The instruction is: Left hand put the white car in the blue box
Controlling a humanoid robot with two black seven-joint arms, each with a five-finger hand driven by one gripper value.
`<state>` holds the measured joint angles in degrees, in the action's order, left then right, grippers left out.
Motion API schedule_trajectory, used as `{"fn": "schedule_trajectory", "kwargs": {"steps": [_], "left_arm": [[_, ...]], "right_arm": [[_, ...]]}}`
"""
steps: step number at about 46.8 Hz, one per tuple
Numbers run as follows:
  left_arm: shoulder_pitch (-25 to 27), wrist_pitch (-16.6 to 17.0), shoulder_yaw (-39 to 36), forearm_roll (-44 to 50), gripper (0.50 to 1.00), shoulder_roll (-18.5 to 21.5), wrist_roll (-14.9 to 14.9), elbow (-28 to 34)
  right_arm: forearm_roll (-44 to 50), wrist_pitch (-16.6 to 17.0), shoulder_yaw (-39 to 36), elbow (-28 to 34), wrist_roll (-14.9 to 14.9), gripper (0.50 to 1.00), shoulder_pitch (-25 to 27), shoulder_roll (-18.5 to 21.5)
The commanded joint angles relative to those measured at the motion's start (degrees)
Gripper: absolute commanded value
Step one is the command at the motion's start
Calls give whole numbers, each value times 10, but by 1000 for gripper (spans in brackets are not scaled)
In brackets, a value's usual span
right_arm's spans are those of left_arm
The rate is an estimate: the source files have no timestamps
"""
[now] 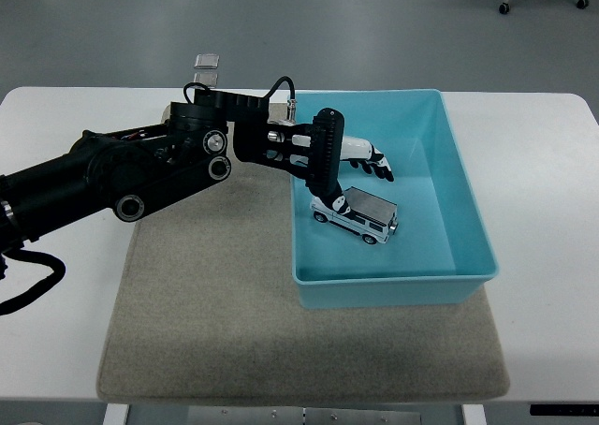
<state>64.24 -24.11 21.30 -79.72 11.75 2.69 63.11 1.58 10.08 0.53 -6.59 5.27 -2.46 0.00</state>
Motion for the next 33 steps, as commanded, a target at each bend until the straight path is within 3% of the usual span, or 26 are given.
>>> {"fn": "schedule_trajectory", "kwargs": {"steps": [1,9,20,33], "left_arm": [[1,1,2,2,988,-1,0,0],[9,17,9,2,992,2,-3,-8],[23,116,16,4,996,6,-20,-18],[26,126,26,53,996,9,-20,-32]], "right_arm": [[0,-1,0,0,0,936,0,0],[0,-1,0,0,0,936,1,0],[0,0,0,0,0,936,0,0],[0,-1,0,0,0,936,0,0]]}}
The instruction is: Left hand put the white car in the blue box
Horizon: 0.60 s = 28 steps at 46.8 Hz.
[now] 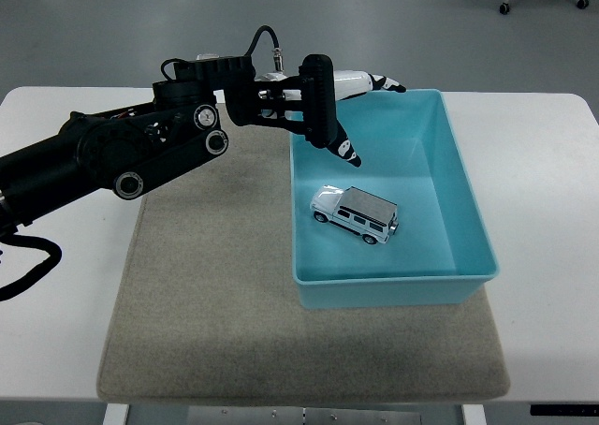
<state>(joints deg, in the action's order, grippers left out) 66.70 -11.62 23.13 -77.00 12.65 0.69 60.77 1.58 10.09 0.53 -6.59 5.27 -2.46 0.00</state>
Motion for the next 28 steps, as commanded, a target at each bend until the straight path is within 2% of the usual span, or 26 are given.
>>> {"fn": "schedule_trajectory", "kwargs": {"steps": [1,11,20,28], "left_arm": [[4,1,11,35,996,0,1,-13],[9,7,47,149,996,8,5,-46],[8,41,48,276,996,11,-1,-93],[0,69,46,404,996,22,-8,-99]], "right_arm": [[0,0,0,0,0,936,1,0],[0,0,0,0,0,936,0,0],[0,0,0,0,0,936,0,0],[0,-1,0,0,0,936,0,0]]}}
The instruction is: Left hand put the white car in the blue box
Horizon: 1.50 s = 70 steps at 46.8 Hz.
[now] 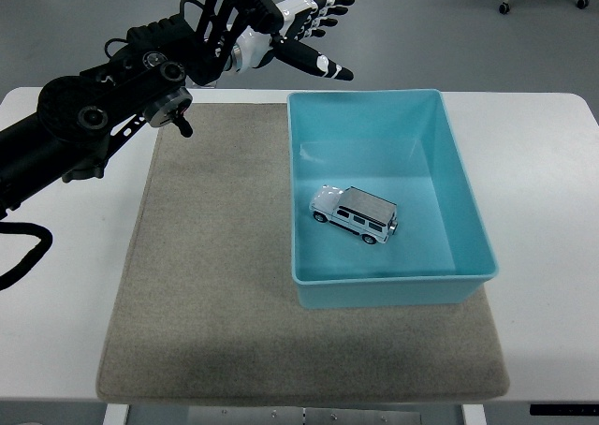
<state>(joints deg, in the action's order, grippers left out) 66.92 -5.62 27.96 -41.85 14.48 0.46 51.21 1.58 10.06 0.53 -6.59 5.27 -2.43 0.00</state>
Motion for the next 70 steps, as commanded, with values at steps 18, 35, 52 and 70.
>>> {"fn": "schedule_trajectory", "kwargs": {"steps": [18,35,52,70], "left_arm": [[-6,26,-1,287,992,-2,-78,-105],[-14,106,2,509,986,-7,-78,-155],[-64,34,55,602,994,-32,-129,-200],[-70,-11,73,593,996,-26,-130,-206]], "right_arm": [[0,0,0,0,0,936,0,0],[0,0,0,0,0,936,0,0],[0,0,0,0,0,936,0,0],[0,0,0,0,0,936,1,0]]}}
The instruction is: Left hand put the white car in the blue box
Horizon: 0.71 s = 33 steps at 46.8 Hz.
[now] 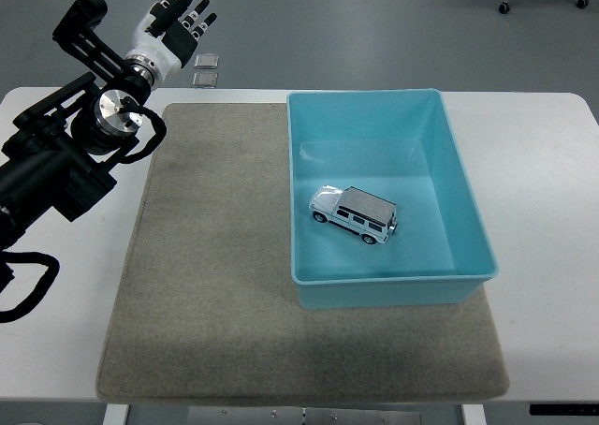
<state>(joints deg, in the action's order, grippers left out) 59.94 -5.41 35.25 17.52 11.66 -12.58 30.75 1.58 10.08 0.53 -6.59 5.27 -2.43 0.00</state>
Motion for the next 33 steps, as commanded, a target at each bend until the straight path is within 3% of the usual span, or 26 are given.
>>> {"fn": "schedule_trajectory", "kwargs": {"steps": [1,33], "left_arm": [[0,-15,0,0,996,2,0,-2],[-4,-20,0,0,996,22,0,-8]], "right_arm": [[0,-1,0,0,0,936,0,0],[0,0,0,0,0,936,1,0]]}}
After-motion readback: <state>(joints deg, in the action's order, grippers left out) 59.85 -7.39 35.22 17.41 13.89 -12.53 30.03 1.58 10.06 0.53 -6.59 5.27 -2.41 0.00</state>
